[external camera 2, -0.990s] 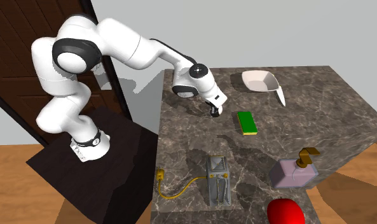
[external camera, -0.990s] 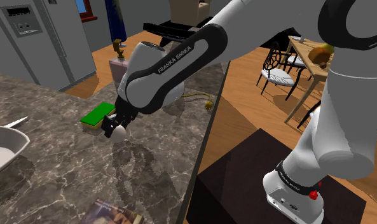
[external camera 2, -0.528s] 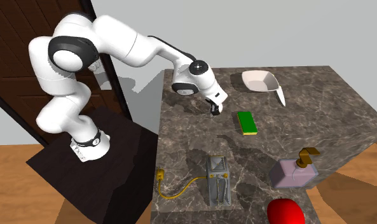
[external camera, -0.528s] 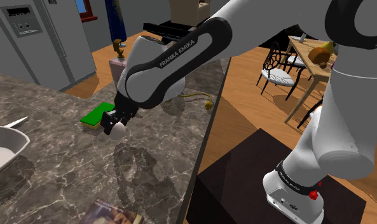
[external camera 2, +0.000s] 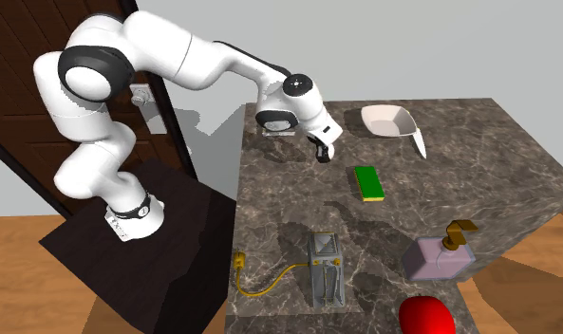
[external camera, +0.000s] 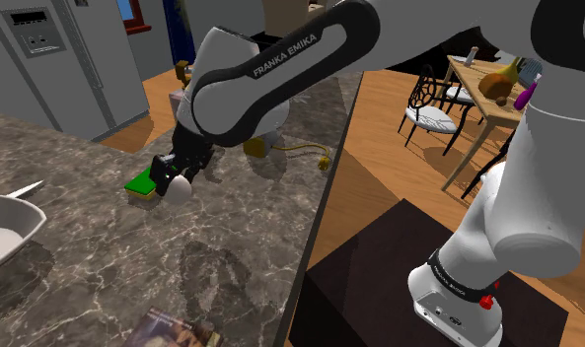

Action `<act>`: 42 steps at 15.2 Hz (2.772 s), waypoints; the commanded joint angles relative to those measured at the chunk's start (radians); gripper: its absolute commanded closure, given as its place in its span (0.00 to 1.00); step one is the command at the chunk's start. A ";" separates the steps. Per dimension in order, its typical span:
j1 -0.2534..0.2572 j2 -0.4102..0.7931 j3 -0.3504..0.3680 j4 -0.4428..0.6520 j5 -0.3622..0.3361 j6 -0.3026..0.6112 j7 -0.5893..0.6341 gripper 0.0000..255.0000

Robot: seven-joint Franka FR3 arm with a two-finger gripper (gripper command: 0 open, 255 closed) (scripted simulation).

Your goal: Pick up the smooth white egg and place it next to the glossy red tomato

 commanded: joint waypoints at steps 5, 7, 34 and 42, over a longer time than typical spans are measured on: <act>-0.002 -0.044 -0.004 0.031 -0.010 -0.072 0.023 1.00; -0.003 -0.057 -0.005 0.042 -0.013 -0.096 0.031 1.00; -0.160 -0.011 -0.110 0.333 0.026 -0.414 -0.176 1.00; -0.254 0.143 -0.158 0.564 0.032 -0.542 -0.295 1.00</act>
